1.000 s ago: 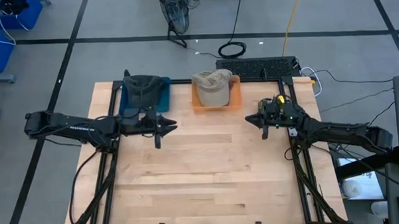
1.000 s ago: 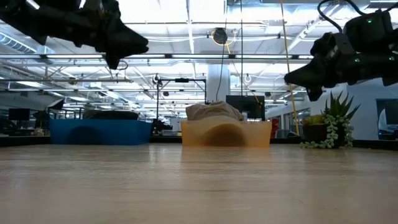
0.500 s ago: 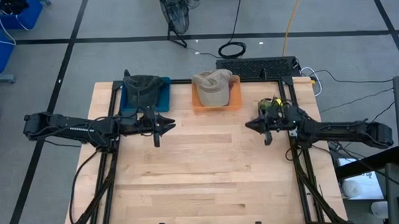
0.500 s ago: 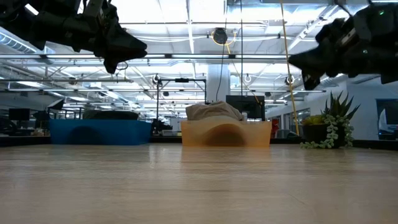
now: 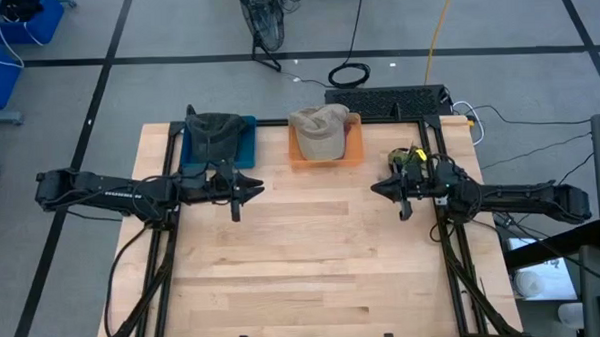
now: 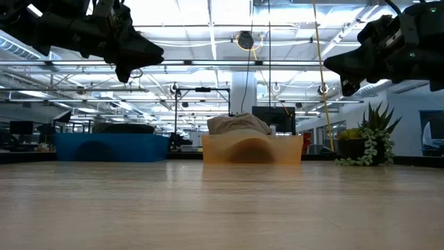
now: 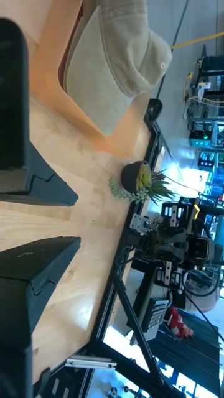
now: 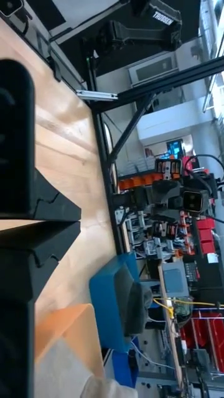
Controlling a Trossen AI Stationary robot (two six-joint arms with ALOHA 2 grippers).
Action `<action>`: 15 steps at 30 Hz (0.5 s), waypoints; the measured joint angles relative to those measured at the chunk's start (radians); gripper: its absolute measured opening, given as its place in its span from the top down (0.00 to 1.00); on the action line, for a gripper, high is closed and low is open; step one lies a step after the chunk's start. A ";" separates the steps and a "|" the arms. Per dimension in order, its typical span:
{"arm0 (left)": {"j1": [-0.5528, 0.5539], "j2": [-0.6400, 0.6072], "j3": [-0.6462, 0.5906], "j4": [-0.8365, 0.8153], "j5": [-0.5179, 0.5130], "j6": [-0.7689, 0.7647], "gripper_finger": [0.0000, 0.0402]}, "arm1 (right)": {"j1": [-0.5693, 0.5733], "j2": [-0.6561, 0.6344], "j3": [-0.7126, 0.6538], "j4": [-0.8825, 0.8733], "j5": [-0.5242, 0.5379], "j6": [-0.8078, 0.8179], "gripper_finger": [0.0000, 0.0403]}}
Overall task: Pick & Place hat
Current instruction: Return to Home Position
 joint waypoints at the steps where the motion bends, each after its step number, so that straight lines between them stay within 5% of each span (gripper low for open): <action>1: -0.002 0.000 0.000 -0.002 0.000 0.000 0.77 | 0.000 -0.013 0.000 -0.020 0.000 0.002 1.00; 7: -0.010 0.000 0.000 -0.022 0.000 0.000 0.77 | 0.000 -0.083 -0.001 -0.188 0.000 -0.028 1.00; 15: -0.009 0.000 0.000 -0.020 -0.009 -0.020 0.77 | 0.000 -0.093 -0.001 -0.190 -0.027 -0.072 1.00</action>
